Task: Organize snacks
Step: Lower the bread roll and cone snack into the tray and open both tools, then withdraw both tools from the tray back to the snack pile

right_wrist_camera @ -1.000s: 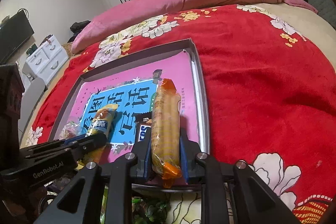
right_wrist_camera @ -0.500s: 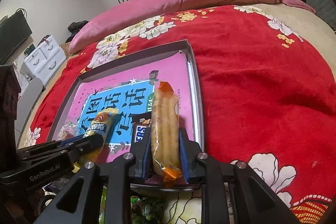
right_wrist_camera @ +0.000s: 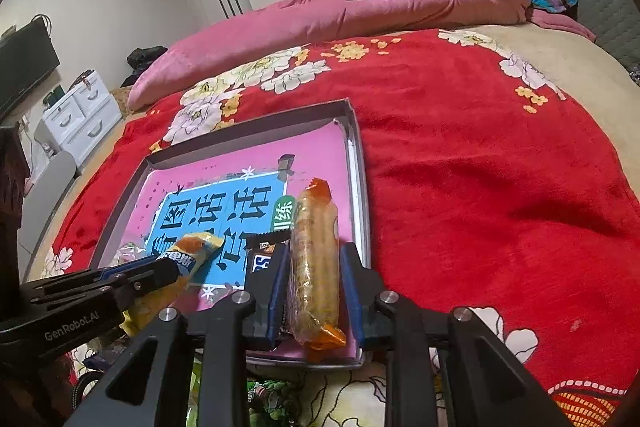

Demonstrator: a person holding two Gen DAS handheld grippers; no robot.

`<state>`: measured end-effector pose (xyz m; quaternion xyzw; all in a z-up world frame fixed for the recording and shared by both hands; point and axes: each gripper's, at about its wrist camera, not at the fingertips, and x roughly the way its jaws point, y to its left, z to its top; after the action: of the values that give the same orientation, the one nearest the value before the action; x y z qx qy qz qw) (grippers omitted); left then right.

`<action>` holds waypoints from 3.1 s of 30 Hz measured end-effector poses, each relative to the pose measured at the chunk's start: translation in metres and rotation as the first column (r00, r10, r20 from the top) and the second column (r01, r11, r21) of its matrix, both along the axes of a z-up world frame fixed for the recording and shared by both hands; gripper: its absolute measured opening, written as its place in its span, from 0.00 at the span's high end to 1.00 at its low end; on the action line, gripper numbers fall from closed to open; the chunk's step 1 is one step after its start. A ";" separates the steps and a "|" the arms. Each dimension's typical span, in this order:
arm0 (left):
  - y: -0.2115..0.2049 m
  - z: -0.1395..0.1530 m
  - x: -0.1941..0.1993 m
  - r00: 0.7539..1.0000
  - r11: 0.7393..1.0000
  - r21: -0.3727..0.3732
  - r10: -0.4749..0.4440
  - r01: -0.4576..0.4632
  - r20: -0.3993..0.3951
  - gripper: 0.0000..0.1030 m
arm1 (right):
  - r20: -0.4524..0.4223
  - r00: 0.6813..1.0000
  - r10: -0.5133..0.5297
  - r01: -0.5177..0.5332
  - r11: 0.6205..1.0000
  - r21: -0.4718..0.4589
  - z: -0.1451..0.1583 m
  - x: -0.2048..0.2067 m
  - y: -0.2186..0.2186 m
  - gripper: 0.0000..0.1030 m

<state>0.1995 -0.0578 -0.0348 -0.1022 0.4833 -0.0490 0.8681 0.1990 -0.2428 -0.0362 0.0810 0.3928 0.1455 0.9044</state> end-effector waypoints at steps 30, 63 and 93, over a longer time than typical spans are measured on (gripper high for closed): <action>0.009 0.030 -0.011 0.997 1.000 -0.023 0.018 -0.016 0.074 0.48 | 0.057 0.998 -0.008 0.007 1.000 0.019 0.015 -0.005 -0.004 0.53; 0.050 0.060 -0.046 0.990 0.997 -0.032 0.072 -0.068 0.119 0.40 | 0.186 0.982 0.031 -0.041 0.998 0.050 0.040 -0.025 -0.002 0.33; 0.070 0.075 -0.078 0.987 0.994 -0.055 0.098 -0.092 0.126 0.39 | 0.199 0.972 0.127 -0.138 0.989 0.042 0.046 -0.053 0.008 0.27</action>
<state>0.1218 0.0123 0.0404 -0.1432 0.4198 -0.0259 0.8959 0.1463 -0.2347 0.0100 0.0649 0.3024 0.2238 0.9243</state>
